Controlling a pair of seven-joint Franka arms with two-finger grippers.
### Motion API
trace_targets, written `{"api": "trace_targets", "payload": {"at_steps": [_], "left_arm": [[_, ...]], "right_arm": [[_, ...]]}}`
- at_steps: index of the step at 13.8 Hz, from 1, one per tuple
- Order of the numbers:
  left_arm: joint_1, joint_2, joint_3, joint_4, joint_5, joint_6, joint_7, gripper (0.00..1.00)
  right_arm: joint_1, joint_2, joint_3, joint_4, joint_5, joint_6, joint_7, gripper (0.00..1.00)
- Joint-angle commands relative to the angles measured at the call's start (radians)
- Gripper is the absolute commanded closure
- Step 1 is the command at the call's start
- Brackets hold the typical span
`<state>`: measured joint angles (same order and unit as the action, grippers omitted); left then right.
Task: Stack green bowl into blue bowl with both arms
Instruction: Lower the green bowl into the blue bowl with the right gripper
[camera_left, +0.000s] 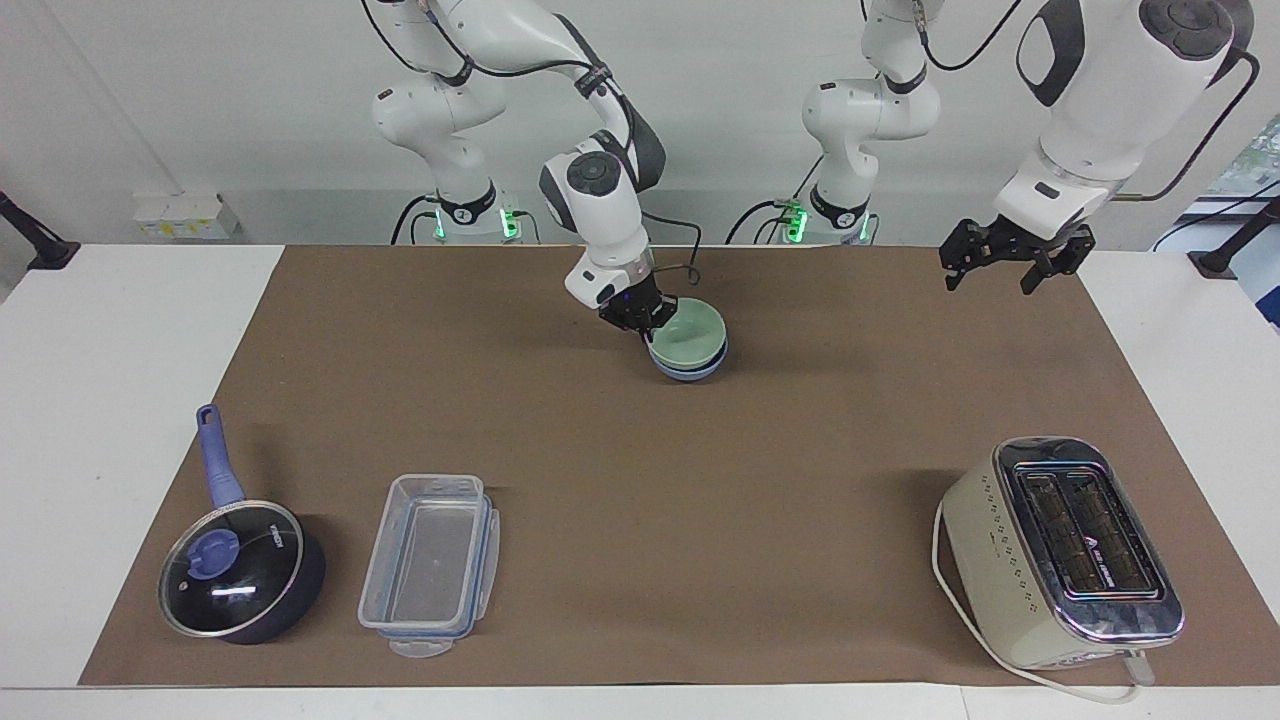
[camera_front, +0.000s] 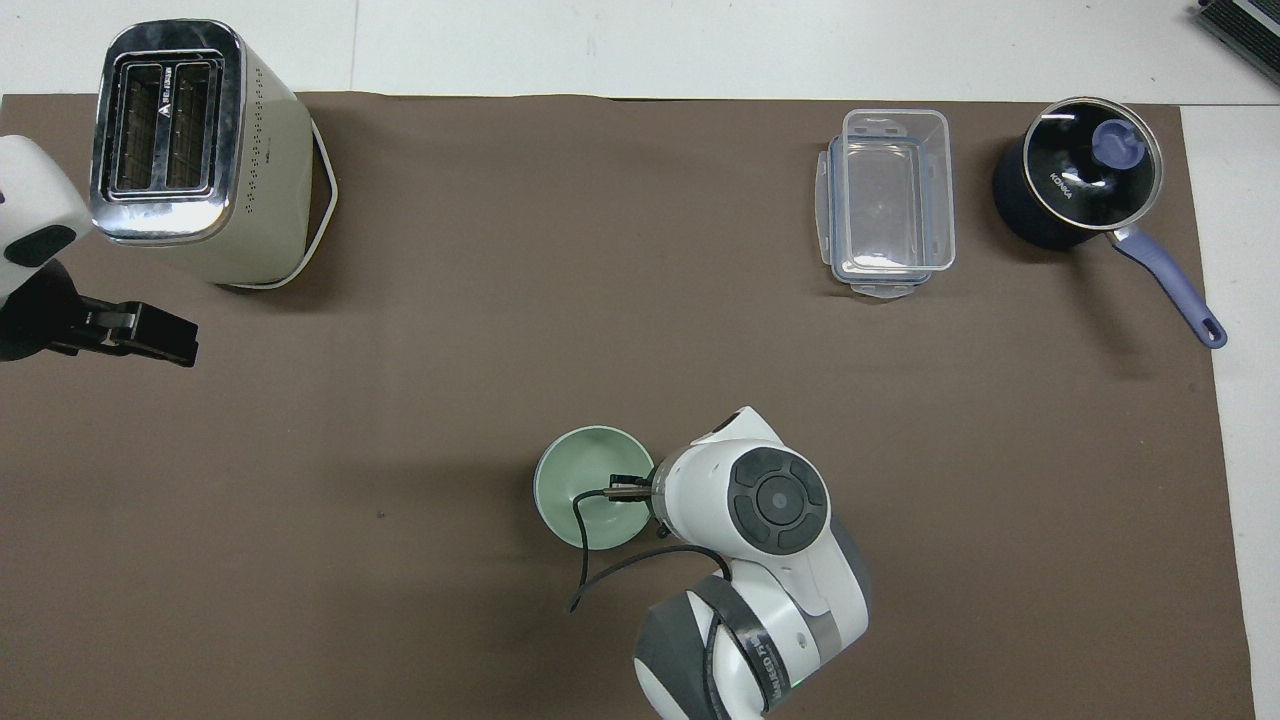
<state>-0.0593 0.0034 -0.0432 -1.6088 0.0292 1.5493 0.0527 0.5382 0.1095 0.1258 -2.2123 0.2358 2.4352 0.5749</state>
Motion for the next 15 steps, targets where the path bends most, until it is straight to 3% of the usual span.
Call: {"api": "trace_targets", "payload": {"at_steps": [1,4,6,12,15], "left_arm": [[0.01,-0.005,-0.001,0.006,0.012,-0.015,-0.002,0.0],[0.019,-0.01,-0.001,0.001,-0.027,-0.015,-0.022,0.0],[0.048,-0.008,-0.001,0.001,-0.083,-0.011,-0.06,0.0],[0.049,-0.008,-0.003,0.001,-0.084,-0.023,-0.054,0.0],[0.049,-0.008,-0.003,0.001,-0.084,-0.02,-0.054,0.0]], "right_arm": [[0.009,0.013,0.003,0.014,-0.015,0.018,0.037,0.84],[0.019,0.015,0.003,0.026,-0.01,0.013,0.039,0.56],[0.019,0.013,0.003,0.042,-0.01,0.005,0.043,0.49],[-0.01,-0.059,-0.006,0.063,-0.019,-0.074,0.04,0.52],[-0.116,-0.148,-0.006,0.052,-0.024,-0.16,-0.041,0.45]]}}
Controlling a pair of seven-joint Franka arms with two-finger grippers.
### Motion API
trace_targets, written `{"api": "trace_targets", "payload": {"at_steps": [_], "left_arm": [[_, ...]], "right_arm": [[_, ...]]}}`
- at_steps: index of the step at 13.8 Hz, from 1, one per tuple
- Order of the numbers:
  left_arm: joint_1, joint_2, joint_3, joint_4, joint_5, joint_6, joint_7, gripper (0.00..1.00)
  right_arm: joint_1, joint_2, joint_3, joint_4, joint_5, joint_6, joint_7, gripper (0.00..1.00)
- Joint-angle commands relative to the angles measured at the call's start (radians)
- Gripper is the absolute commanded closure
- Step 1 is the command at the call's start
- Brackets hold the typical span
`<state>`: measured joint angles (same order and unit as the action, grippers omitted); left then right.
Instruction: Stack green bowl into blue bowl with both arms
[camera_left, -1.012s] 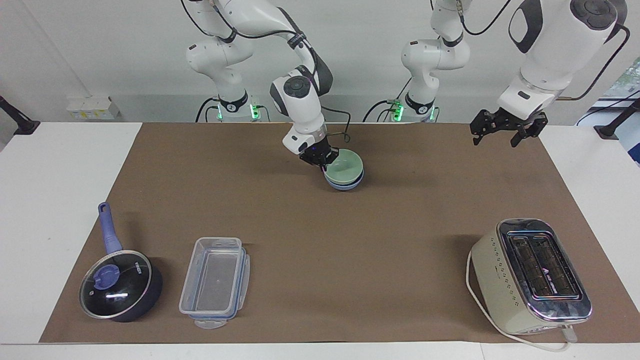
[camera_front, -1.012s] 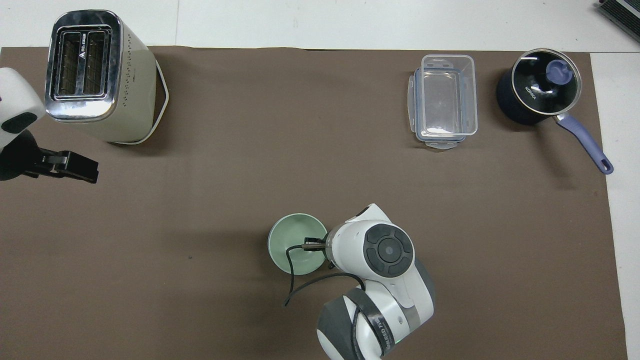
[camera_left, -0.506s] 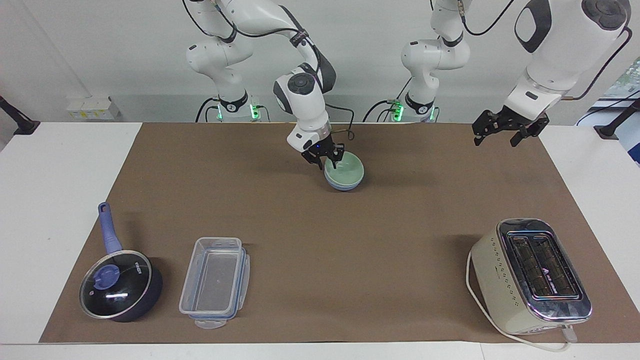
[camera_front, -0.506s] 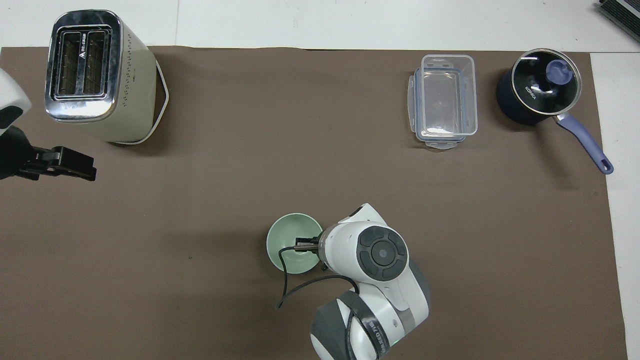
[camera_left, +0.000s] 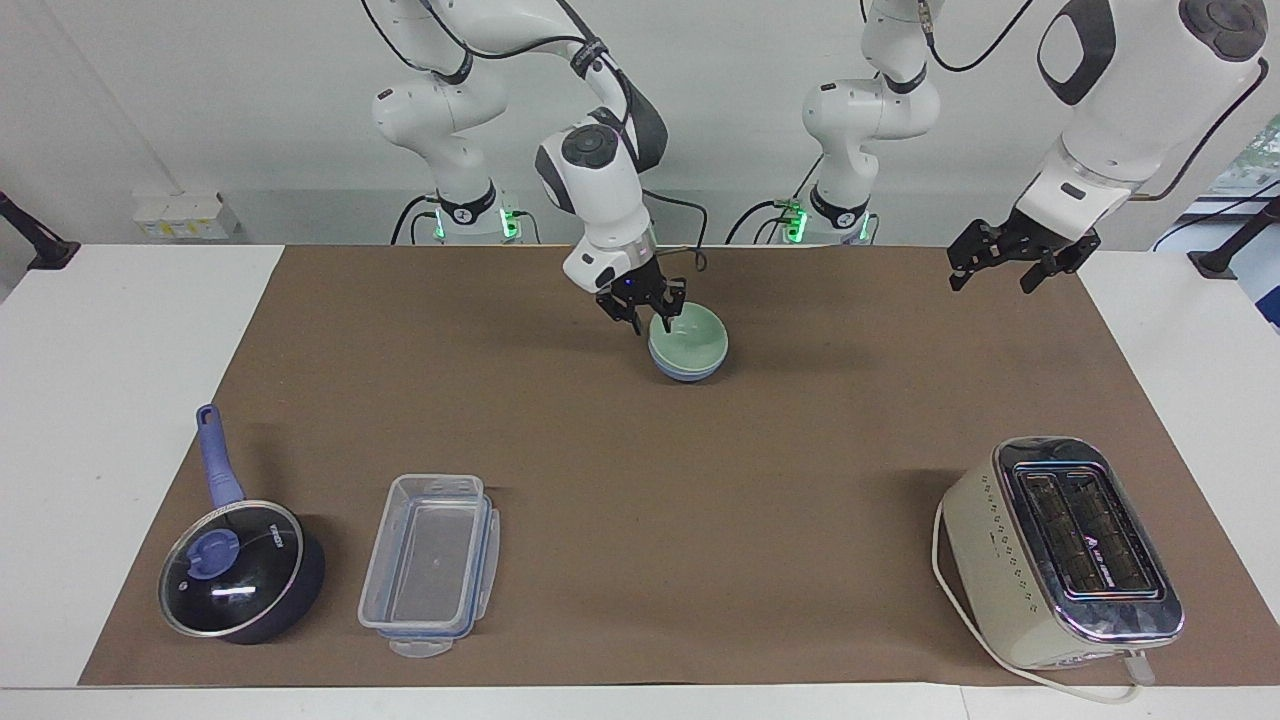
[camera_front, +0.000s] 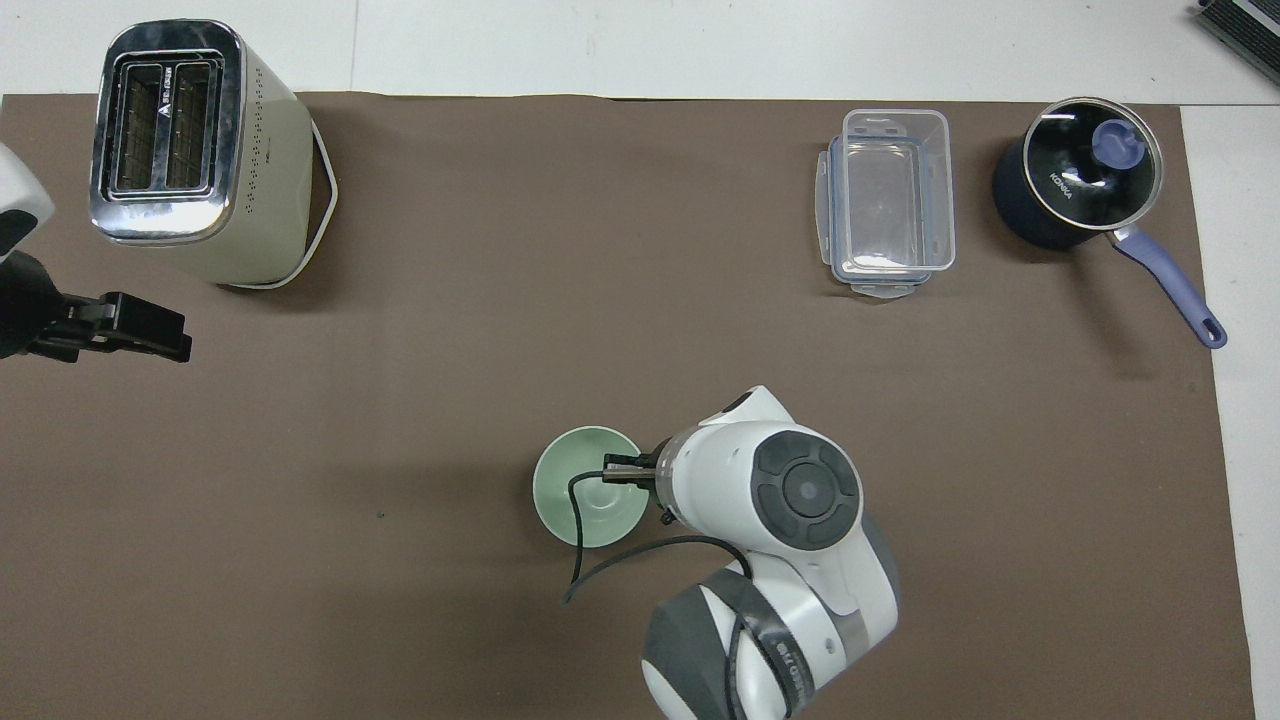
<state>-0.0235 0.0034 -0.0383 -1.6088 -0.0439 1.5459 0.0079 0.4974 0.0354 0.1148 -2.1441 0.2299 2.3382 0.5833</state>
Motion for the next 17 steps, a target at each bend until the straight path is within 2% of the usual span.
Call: {"api": "trace_targets", "payload": {"at_steps": [1,2,5,6,8,10,14,16,17], "left_arm": [[0.013,-0.01,-0.008,0.001,-0.011,-0.018,-0.009,0.0],[0.011,-0.008,-0.008,0.001,-0.011,-0.017,-0.009,0.0],[0.013,-0.01,-0.008,0.001,-0.011,-0.018,-0.009,0.0],[0.013,-0.01,-0.008,0.001,-0.011,-0.017,-0.009,0.0],[0.013,-0.008,-0.008,0.001,-0.011,-0.017,-0.009,0.0],[0.013,-0.008,-0.008,0.001,-0.011,-0.018,-0.009,0.0],[0.013,-0.01,-0.008,0.001,-0.011,-0.018,-0.009,0.0],[0.013,-0.008,-0.008,0.001,-0.011,-0.018,-0.009,0.0],[0.013,-0.01,-0.008,0.001,-0.011,-0.018,-0.009,0.0]], "right_arm": [[-0.118,-0.098,0.005,-0.014,-0.02,-0.101,-0.084,0.37],[-0.159,-0.12,0.005,-0.014,-0.02,-0.124,-0.112,0.21],[-0.299,-0.173,0.002,0.003,-0.058,-0.19,-0.225,0.18],[-0.347,-0.18,0.0,0.038,-0.07,-0.226,-0.261,0.12],[-0.454,-0.158,0.005,0.18,-0.127,-0.374,-0.328,0.01],[-0.512,-0.14,0.003,0.31,-0.205,-0.512,-0.35,0.0],[-0.574,-0.112,0.002,0.517,-0.228,-0.716,-0.352,0.0],[-0.571,-0.022,0.003,0.684,-0.256,-0.866,-0.35,0.0],[-0.573,0.012,0.003,0.745,-0.256,-0.902,-0.35,0.0]]}}
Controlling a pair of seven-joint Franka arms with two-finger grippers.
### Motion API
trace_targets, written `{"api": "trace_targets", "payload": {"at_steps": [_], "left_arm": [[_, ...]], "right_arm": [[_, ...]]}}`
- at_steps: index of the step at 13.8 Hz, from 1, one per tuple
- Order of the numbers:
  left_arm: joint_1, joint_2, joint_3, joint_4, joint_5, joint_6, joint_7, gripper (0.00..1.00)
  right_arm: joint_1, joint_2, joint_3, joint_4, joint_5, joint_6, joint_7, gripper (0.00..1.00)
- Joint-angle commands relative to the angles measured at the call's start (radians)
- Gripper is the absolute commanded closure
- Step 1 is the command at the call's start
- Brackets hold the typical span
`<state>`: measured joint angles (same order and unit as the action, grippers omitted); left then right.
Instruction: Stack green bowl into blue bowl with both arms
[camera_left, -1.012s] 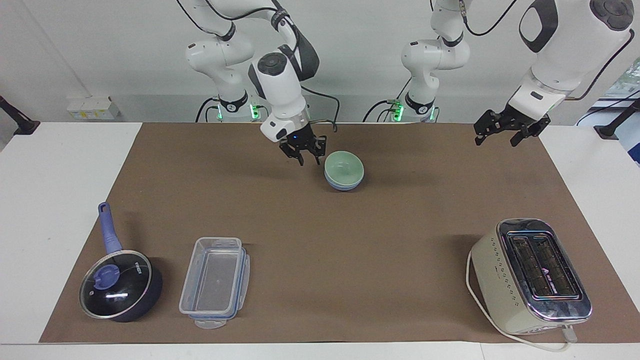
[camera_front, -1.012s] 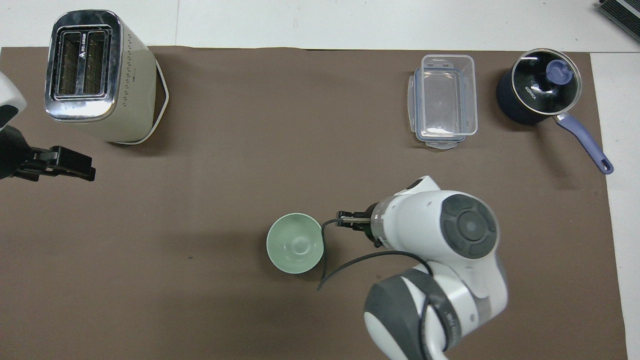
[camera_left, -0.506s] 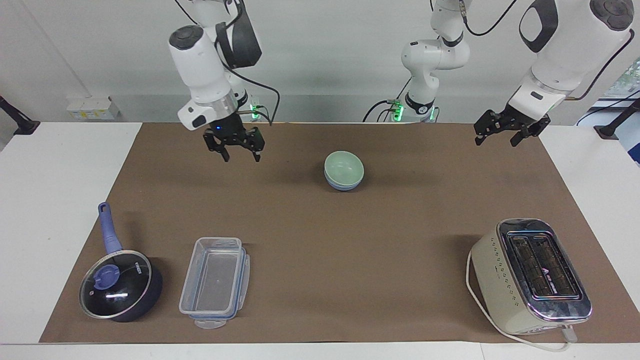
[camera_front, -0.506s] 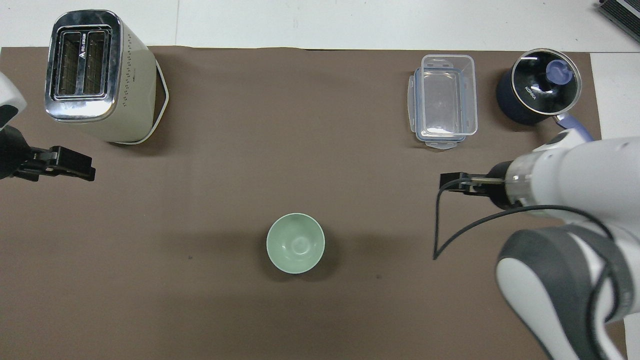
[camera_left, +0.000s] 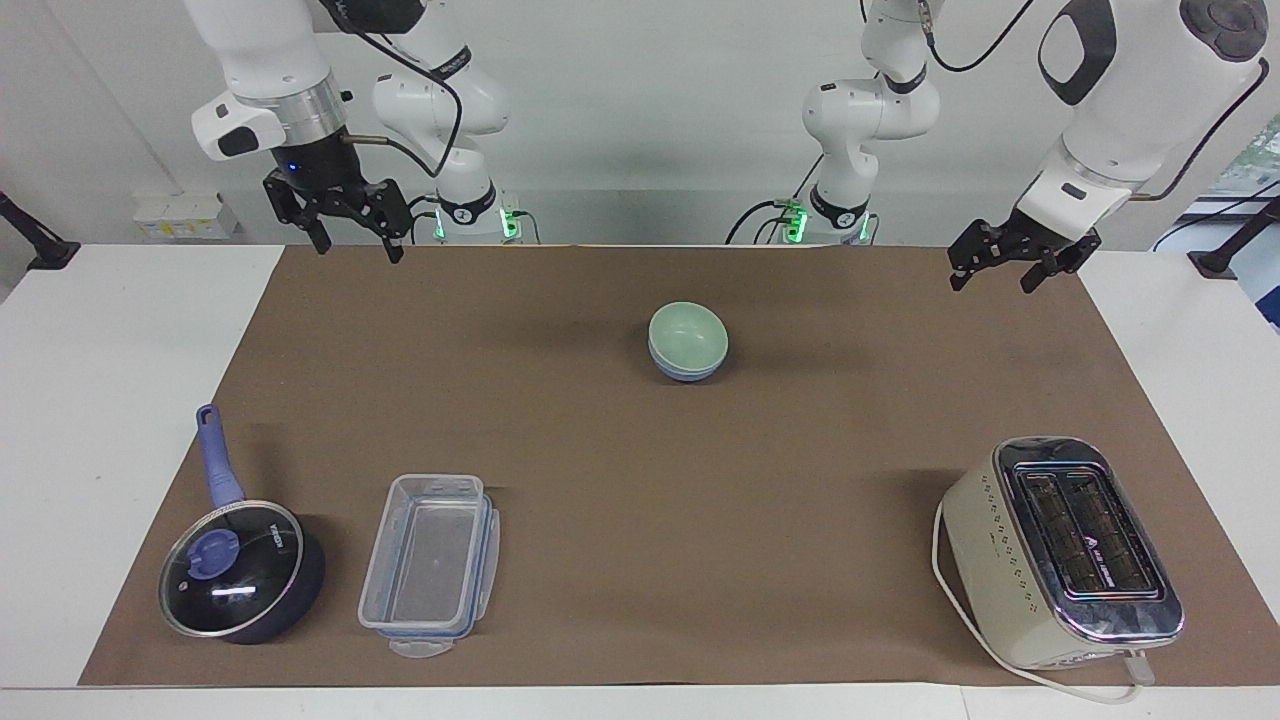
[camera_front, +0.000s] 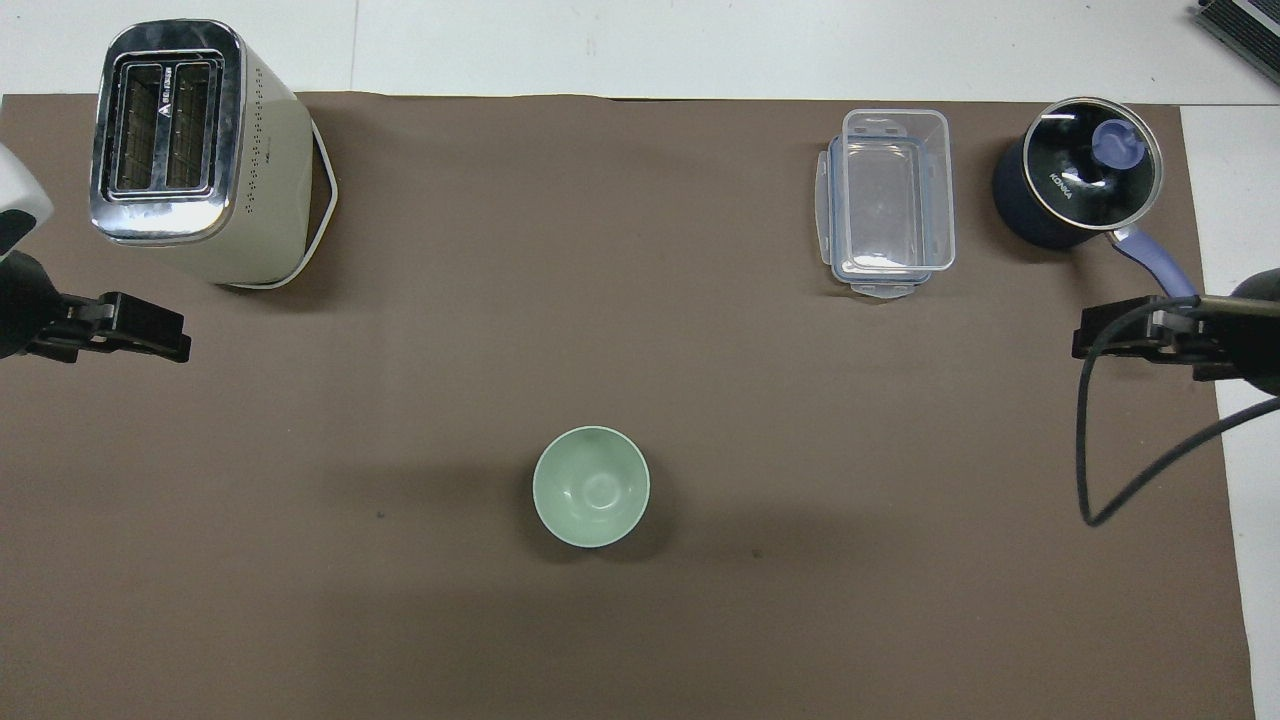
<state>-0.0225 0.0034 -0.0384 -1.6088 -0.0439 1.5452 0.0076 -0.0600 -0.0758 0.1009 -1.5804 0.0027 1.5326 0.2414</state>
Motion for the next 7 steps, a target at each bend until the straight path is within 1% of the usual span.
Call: {"api": "trace_targets", "payload": {"at_steps": [1,4,7], "left_arm": [[0.012,-0.008,-0.008,0.001,-0.011,-0.016,-0.009,0.0],[0.012,-0.008,-0.008,0.001,-0.011,-0.017,-0.009,0.0],[0.012,-0.008,-0.008,0.001,-0.011,-0.016,-0.009,0.0]], "right_arm": [[-0.014,0.123,0.019,0.184,-0.027,-0.098,-0.008,0.0],[-0.01,0.123,0.019,0.177,-0.021,-0.085,-0.001,0.0],[-0.012,0.079,0.014,0.096,-0.009,-0.04,-0.002,0.0]]}}
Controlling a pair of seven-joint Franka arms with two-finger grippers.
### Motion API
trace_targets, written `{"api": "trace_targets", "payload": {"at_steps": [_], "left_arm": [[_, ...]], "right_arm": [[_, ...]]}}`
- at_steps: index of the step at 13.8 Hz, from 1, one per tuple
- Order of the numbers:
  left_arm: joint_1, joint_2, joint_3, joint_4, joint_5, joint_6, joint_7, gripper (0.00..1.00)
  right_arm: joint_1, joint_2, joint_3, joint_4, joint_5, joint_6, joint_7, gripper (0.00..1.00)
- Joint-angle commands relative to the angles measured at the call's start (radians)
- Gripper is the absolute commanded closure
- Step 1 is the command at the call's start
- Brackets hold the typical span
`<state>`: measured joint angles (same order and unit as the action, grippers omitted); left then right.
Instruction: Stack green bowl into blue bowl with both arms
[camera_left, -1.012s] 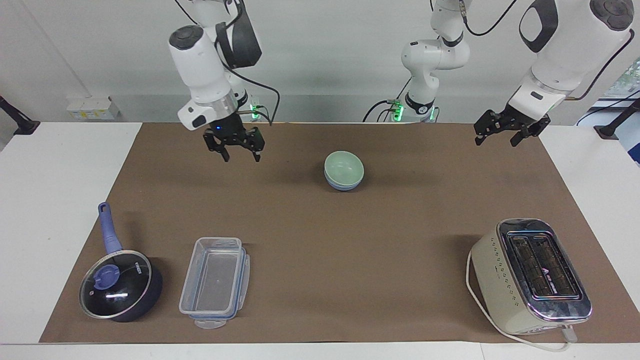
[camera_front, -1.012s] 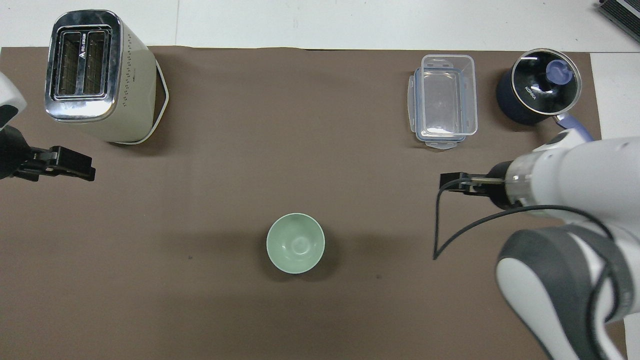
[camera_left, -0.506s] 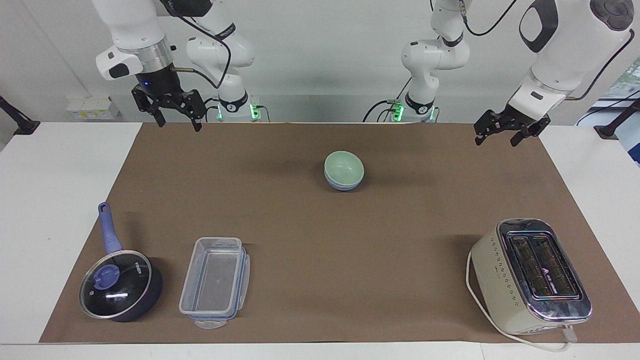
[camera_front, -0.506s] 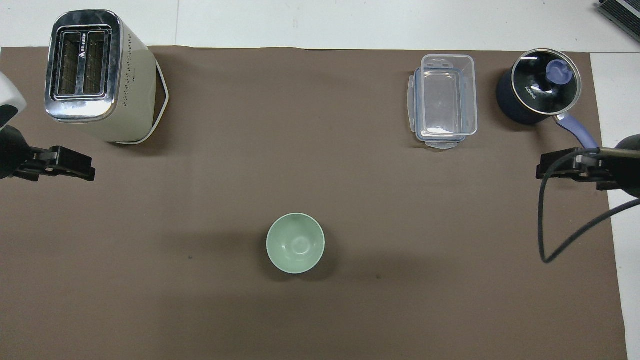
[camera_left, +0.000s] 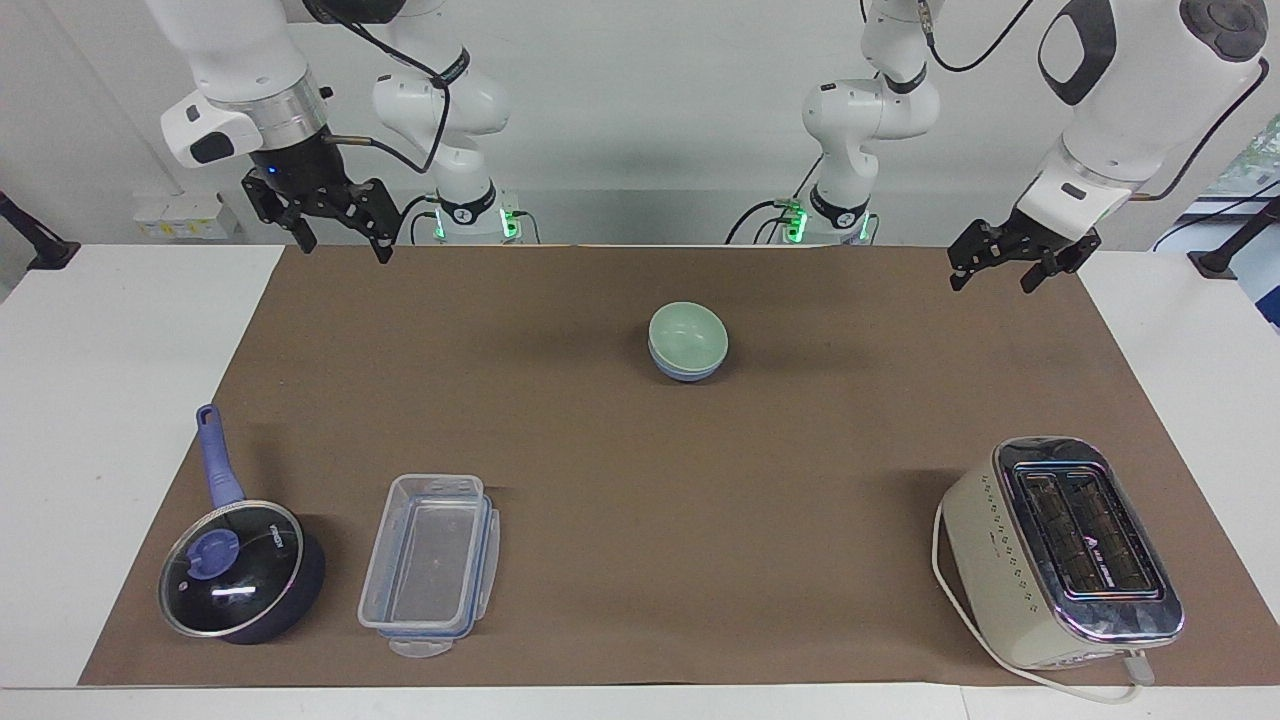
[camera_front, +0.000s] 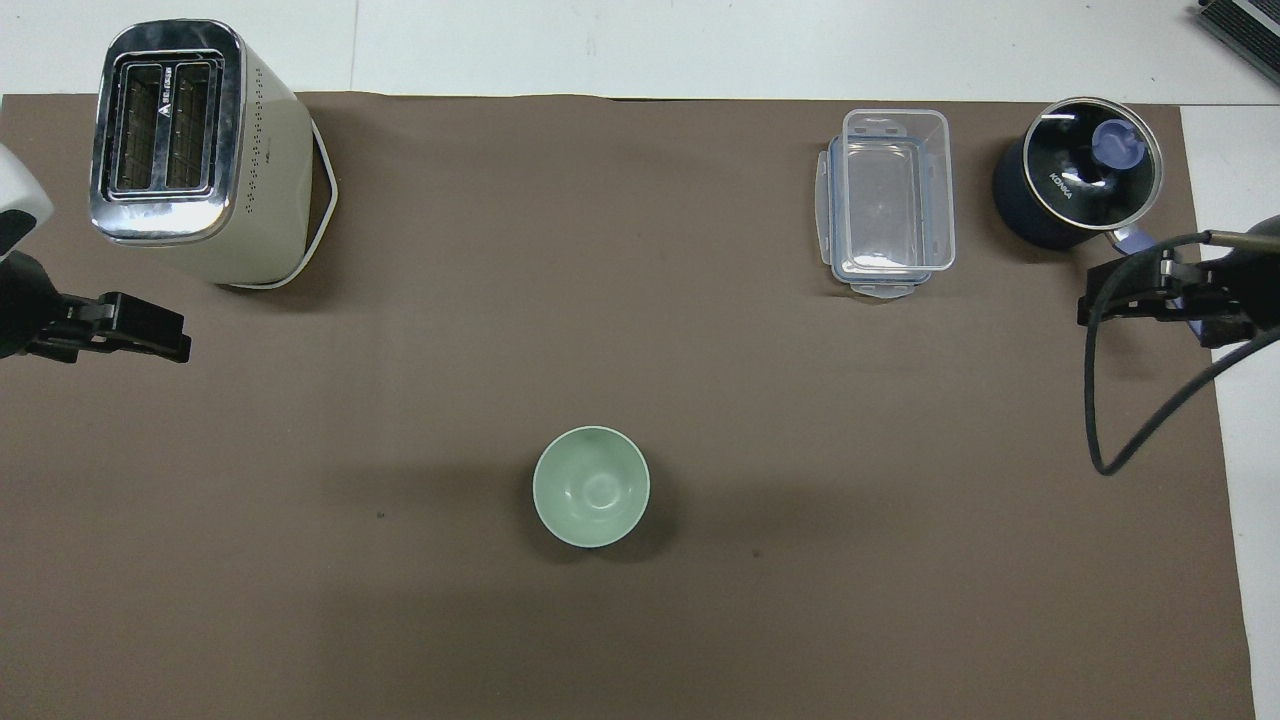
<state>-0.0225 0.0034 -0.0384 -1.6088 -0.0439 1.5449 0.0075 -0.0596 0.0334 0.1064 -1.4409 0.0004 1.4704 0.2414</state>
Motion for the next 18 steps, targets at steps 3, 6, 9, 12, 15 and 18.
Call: {"api": "trace_targets", "payload": {"at_steps": [3,6,9,12,15,18], "left_arm": [[0.012,-0.008,-0.008,0.001,-0.011,-0.017,-0.009,0.0],[0.012,-0.008,-0.008,0.001,-0.011,-0.016,-0.009,0.0],[0.012,-0.008,-0.008,0.001,-0.011,-0.017,-0.009,0.0],[0.012,-0.008,-0.008,0.001,-0.011,-0.017,-0.009,0.0],[0.012,-0.008,-0.008,0.001,-0.011,-0.017,-0.009,0.0],[0.012,-0.008,-0.008,0.001,-0.011,-0.017,-0.009,0.0]], "right_arm": [[-0.016,-0.059,0.009,-0.105,-0.003,0.071,-0.004,0.0],[-0.023,-0.063,0.009,-0.141,-0.003,0.103,0.004,0.0],[-0.028,-0.072,0.009,-0.154,-0.002,0.103,0.006,0.0],[-0.026,-0.073,0.009,-0.154,0.0,0.102,0.004,0.0],[-0.026,-0.073,0.009,-0.154,0.001,0.102,0.002,0.0],[-0.026,-0.073,0.009,-0.154,0.001,0.102,0.002,0.0]]}}
